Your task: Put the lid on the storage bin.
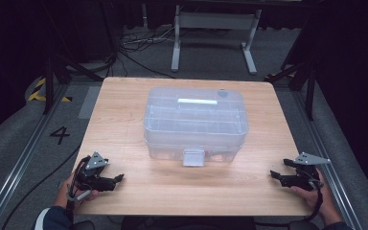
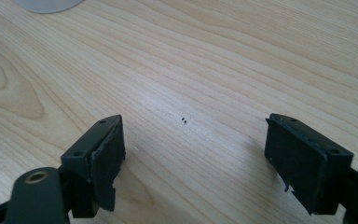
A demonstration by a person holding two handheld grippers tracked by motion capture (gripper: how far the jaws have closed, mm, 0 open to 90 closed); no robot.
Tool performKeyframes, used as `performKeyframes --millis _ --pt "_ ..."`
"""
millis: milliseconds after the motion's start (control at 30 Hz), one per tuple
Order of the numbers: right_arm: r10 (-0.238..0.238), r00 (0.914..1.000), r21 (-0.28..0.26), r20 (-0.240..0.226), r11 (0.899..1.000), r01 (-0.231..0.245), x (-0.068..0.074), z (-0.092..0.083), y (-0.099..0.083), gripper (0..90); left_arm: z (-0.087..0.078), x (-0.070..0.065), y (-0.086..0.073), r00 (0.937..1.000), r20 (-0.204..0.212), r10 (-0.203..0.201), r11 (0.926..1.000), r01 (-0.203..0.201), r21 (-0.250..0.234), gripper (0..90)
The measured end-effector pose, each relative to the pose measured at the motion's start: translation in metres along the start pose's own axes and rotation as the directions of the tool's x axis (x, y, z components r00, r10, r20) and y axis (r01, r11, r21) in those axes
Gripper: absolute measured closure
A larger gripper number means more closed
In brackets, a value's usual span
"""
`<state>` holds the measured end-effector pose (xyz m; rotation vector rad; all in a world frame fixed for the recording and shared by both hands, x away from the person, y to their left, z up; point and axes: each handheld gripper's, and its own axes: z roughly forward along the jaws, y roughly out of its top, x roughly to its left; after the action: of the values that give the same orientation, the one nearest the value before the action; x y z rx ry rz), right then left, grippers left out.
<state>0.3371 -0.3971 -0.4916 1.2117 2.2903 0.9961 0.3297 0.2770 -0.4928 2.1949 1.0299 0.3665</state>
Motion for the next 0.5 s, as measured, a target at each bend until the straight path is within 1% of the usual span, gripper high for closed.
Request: performKeyframes --millis 333,367,500 --pt "0.003 1.0000 0.001 0.001 1.000 -0.003 0.0002 0.0004 0.0005 20.0 0.0001 0.0002 0.0001 1.0000 0.002 0.001 1.0000 -0.001 0.001 14.2" --pt "0.003 1.0000 0.001 0.002 1.000 -0.003 0.0002 0.0004 0.0004 20.0 0.0002 -0.0002 0.0000 1.0000 0.003 -0.007 1.0000 0.007 0.001 14.1" --pt "0.004 1.0000 0.002 0.001 1.000 -0.004 0.0001 0.0004 0.0005 20.0 0.0002 0.0002 0.0003 1.0000 0.000 -0.007 1.0000 0.007 0.003 14.0"
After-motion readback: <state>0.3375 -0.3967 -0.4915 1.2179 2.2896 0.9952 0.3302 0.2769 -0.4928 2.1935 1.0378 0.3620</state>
